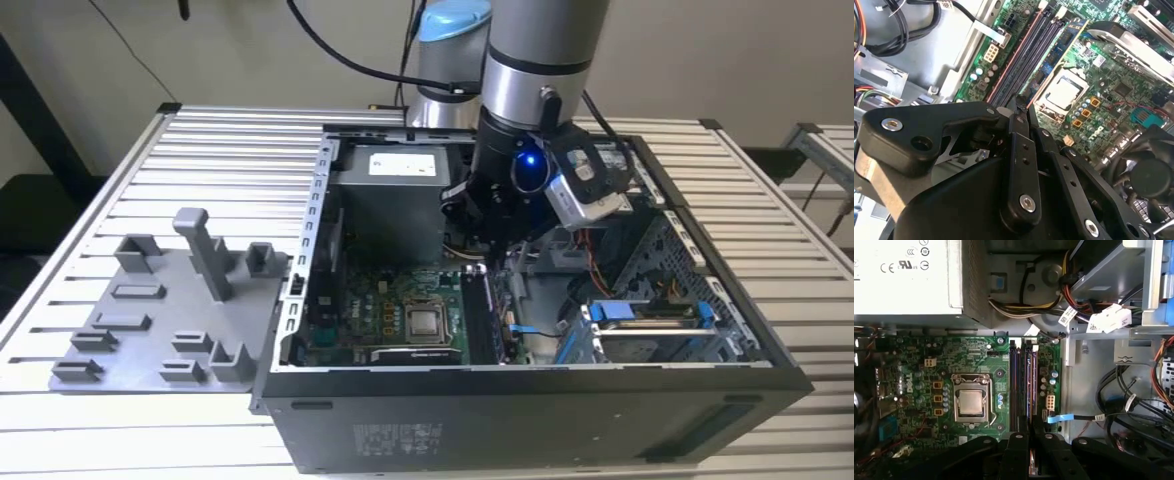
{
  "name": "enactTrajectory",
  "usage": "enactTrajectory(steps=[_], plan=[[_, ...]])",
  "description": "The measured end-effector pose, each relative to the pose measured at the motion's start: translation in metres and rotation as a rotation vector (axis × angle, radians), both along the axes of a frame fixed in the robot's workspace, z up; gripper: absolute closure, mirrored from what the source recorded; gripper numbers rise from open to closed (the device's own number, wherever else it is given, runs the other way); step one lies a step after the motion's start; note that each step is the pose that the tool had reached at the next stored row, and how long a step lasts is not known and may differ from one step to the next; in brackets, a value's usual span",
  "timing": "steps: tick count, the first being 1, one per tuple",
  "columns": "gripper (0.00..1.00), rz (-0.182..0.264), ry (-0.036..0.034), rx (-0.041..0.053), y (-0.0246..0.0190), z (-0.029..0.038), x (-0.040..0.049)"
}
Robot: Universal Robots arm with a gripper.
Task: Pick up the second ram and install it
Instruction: 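Insert the second ram into the second slot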
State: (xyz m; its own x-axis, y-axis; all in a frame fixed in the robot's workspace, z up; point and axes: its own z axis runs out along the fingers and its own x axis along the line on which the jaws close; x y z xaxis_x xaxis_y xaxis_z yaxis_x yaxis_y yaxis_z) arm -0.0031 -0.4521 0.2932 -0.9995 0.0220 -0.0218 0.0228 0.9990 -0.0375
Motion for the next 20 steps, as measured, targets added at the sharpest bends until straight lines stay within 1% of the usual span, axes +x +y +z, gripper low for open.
enactTrajectory(steps=[7, 15, 20], plan=[[0.86, 0.0, -0.0001, -0.0008, 0.0, -0.0032, -0.0003], [0.86, -0.001, -0.0001, -0.002, 0.0022, -0.0174, -0.0028], [0.86, -0.003, -0.0001, -0.0021, 0.0023, -0.0262, -0.0031]])
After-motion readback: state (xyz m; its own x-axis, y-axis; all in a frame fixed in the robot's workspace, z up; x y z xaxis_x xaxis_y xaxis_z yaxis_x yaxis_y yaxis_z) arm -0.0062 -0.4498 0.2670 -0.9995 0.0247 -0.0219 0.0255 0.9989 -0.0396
